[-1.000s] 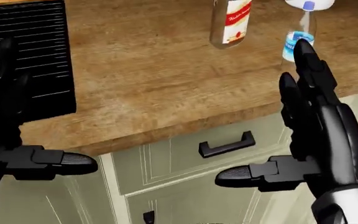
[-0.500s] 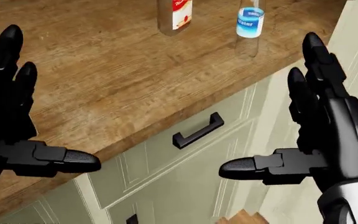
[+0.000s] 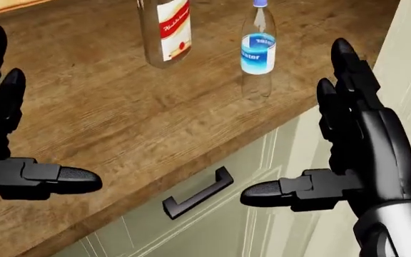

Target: Move the drinks to the dining counter.

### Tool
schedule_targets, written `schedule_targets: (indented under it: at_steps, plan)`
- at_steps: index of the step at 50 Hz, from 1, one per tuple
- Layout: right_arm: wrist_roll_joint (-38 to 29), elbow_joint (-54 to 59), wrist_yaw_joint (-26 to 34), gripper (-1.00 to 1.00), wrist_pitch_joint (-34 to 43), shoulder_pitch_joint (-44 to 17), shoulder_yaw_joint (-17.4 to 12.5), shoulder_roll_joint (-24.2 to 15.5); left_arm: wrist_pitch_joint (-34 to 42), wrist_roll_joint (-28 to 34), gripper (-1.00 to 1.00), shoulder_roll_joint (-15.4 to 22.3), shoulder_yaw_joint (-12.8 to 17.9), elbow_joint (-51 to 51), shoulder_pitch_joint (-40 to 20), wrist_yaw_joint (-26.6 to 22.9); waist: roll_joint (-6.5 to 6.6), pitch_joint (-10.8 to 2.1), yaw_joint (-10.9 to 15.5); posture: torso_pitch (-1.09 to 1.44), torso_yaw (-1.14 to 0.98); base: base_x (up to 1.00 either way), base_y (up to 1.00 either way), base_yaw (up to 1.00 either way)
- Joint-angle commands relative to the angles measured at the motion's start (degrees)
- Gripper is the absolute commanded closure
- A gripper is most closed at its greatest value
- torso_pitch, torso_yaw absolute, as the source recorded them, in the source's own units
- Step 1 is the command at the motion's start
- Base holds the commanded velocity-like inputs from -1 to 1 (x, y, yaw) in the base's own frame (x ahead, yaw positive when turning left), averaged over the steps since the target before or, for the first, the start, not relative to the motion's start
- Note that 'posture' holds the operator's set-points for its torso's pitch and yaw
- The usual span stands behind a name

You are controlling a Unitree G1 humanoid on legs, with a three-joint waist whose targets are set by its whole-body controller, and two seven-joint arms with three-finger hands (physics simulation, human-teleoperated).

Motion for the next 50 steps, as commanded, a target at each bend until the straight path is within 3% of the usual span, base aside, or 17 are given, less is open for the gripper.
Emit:
schedule_targets:
  at_steps: [1,2,3,4,6,12,15,17,18,26,30,36,38,40,41,43,50]
  plan:
    - [0.2,-2.5,0.1,-1.00,-1.7,-1.4,-0.3,-0.3,-0.9,-0.2,-1.00,0.5,0.4,-2.3,-1.5,0.3,1.01,-0.28,-0.2,0.00,0.00,0.20,-0.03,0.00]
    - [0.2,-2.8,0.1,-1.00,-1.4,-1.4,-0.4,-0.3,-0.8,-0.3,-1.00,0.7,0.6,-2.3,-1.6,0.3,2.05,-0.75,-0.5,0.00,0.00,0.10,-0.11,0.00]
    - [0.4,-3.5,0.0,-1.00,-0.7,-1.5,-0.5,-0.2,-0.5,-0.4,-1.00,0.8,0.7,-2.5,-1.8,0.4,1.92,-2.20,-0.2,0.00,0.00,0.03,-0.30,0.00]
    - [0.5,-3.2,0.1,-1.00,-1.1,-1.5,-0.6,-0.3,-0.3,-0.5,-1.00,0.9,0.8,-2.7,-1.9,0.4,2.39,-2.68,-0.6,0.00,0.00,0.00,-0.52,0.00]
    - [0.7,-3.2,0.1,-1.00,-1.2,-1.5,-0.8,-0.3,0.5,-0.7,-1.00,1.0,0.9,-3.2,-2.2,0.5,3.07,-2.32,-0.9,0.00,0.00,0.00,-0.54,0.00]
    - [0.8,-4.1,-0.3,-1.00,0.1,-2.1,-0.6,-0.5,0.3,-1.2,-1.00,1.4,1.3,-3.1,-2.2,0.5,1.42,-2.69,-1.3,0.00,0.00,0.00,-0.52,0.00]
    - [0.7,-4.1,-0.5,-1.00,0.1,-2.2,-0.4,-0.4,0.3,-1.5,-1.00,1.4,1.7,-3.3,-2.0,0.5,-1.35,-3.25,-0.8,0.00,0.00,0.00,-0.29,0.00]
    - [0.6,-4.1,-0.6,-1.00,-0.2,-1.9,-0.1,-0.3,0.1,-1.7,-1.00,1.4,1.8,-3.3,-1.8,0.6,-6.19,-3.69,-0.4,0.00,0.00,0.00,-0.04,0.00]
    - [0.5,-4.2,-0.6,-1.00,-0.1,-1.9,0.1,-0.3,0.2,-1.7,-1.00,1.5,1.8,-3.3,-1.8,0.6,-4.76,-3.08,0.1,0.00,0.00,0.00,0.00,0.00]
    - [-0.8,-3.6,0.0,-1.00,-1.4,-1.3,1.6,0.0,0.2,-2.6,-1.00,2.0,2.9,-3.7,-1.5,0.7,-3.59,-1.25,-0.3,0.00,0.00,0.00,0.00,0.00]
    - [-0.5,-3.7,0.4,-1.00,-1.5,-1.3,1.5,0.6,0.4,-3.0,-1.00,2.2,3.0,-3.9,-1.5,1.0,-2.70,-2.98,0.5,0.00,0.00,0.00,0.00,0.41]
    - [-0.3,-3.8,0.4,-1.00,-1.4,-1.4,1.2,0.6,0.3,-3.1,-1.00,2.2,2.7,-3.7,-1.5,1.3,-1.04,-3.27,-0.9,0.00,0.00,0.00,0.00,0.67]
    - [0.1,-3.8,0.5,-1.00,-1.5,-1.5,0.5,0.5,0.8,-3.0,-1.00,2.3,2.4,-3.9,-1.8,1.4,-0.09,-2.95,-1.7,0.00,0.00,0.00,0.00,0.00]
    - [0.4,-3.5,0.5,-1.00,-2.0,-1.3,0.1,0.4,0.7,-2.9,-1.00,2.2,2.2,-3.9,-1.8,1.5,1.84,-3.13,-2.0,0.00,0.00,0.00,0.00,0.00]
    - [0.5,-3.7,0.4,-1.00,-2.0,-1.2,0.1,0.3,0.5,-2.9,-1.00,2.2,2.2,-3.7,-1.8,1.4,0.19,-2.42,-1.8,0.00,0.00,0.00,0.00,0.00]
    - [0.5,-4.5,0.2,-1.00,-1.1,-1.2,0.3,0.2,0.4,-2.8,-1.00,2.2,2.1,-3.6,-1.7,1.4,-0.14,-3.02,-1.7,0.00,0.00,0.00,0.00,0.00]
    - [1.0,-5.2,-0.3,-1.00,0.2,-2.4,-0.9,-0.5,2.9,-2.9,-1.00,2.5,2.1,-5.0,-3.2,1.5,-0.91,-2.95,-1.3,0.00,0.00,0.00,0.00,0.00]
